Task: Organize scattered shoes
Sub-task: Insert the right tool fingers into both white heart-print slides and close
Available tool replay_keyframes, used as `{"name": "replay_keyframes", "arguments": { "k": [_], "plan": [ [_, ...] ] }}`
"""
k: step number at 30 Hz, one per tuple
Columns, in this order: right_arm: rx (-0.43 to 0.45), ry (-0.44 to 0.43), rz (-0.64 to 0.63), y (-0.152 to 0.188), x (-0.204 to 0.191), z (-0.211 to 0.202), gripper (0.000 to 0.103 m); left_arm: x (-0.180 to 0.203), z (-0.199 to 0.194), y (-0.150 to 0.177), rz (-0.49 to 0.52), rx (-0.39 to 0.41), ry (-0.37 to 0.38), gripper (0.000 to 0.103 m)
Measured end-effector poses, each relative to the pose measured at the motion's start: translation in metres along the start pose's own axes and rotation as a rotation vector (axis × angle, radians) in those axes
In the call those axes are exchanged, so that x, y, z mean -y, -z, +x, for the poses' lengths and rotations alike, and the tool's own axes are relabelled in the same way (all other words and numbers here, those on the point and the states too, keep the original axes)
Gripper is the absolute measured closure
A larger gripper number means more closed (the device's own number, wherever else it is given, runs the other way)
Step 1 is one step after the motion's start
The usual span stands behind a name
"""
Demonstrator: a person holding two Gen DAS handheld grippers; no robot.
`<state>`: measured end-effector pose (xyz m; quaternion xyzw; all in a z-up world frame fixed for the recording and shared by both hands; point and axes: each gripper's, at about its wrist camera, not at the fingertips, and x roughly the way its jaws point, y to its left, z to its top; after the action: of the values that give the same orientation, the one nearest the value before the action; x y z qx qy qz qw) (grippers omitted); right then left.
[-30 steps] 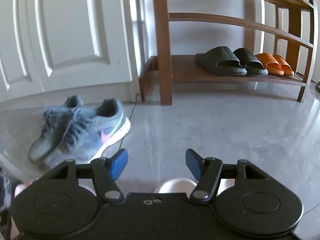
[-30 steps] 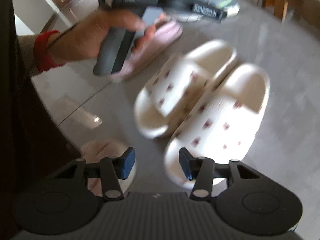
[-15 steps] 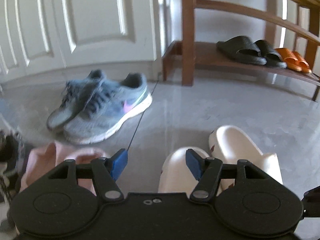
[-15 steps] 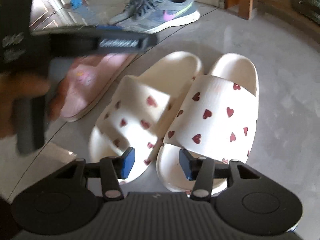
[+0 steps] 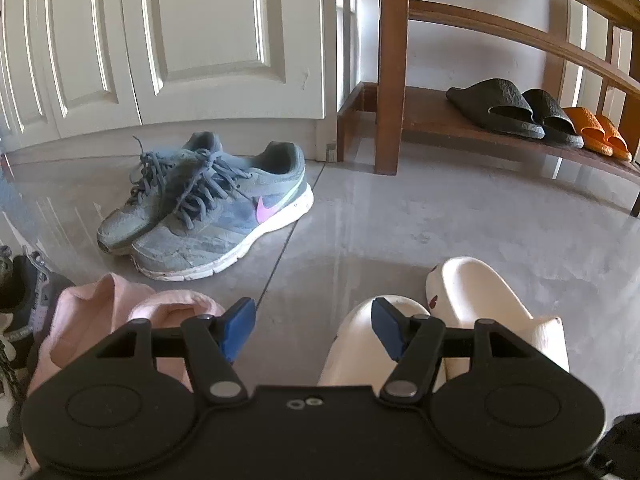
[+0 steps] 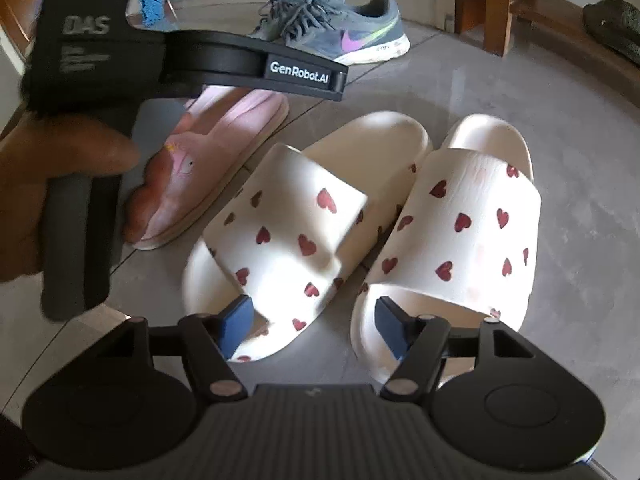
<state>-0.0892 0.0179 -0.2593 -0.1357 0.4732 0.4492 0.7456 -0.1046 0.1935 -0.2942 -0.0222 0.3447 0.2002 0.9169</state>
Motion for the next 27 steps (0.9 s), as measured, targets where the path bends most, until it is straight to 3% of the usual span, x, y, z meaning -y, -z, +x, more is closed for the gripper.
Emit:
{"name": "replay_keyframes", "arguments": {
  "k": [6, 11, 14, 20, 27],
  "plan": [
    [0.029, 0.017, 0.026, 0.007, -0.014, 0.004, 0.031, 0.003, 0.002, -0.002, -0.014, -0.007, -0.003, 0.039],
    [0.084, -0.015, -0.026, 0.008, -0.028, -0.006, 0.031, 0.000, 0.004, -0.002, -0.023, -0.006, -0.008, 0.039],
    [0.078, 0.032, -0.025, 0.007, -0.029, 0.000, 0.027, 0.000, 0.004, -0.002, -0.031, -0.006, -0.009, 0.039],
    [0.099, 0.077, 0.132, -0.002, -0.010, 0.018, 0.027, 0.001, 0.005, -0.004, -0.031, 0.002, 0.001, 0.039],
    [0.190, 0.203, 0.208, -0.014, 0.035, 0.025, 0.028, 0.002, 0.011, -0.010, -0.046, 0.021, 0.010, 0.039]
  ]
}}
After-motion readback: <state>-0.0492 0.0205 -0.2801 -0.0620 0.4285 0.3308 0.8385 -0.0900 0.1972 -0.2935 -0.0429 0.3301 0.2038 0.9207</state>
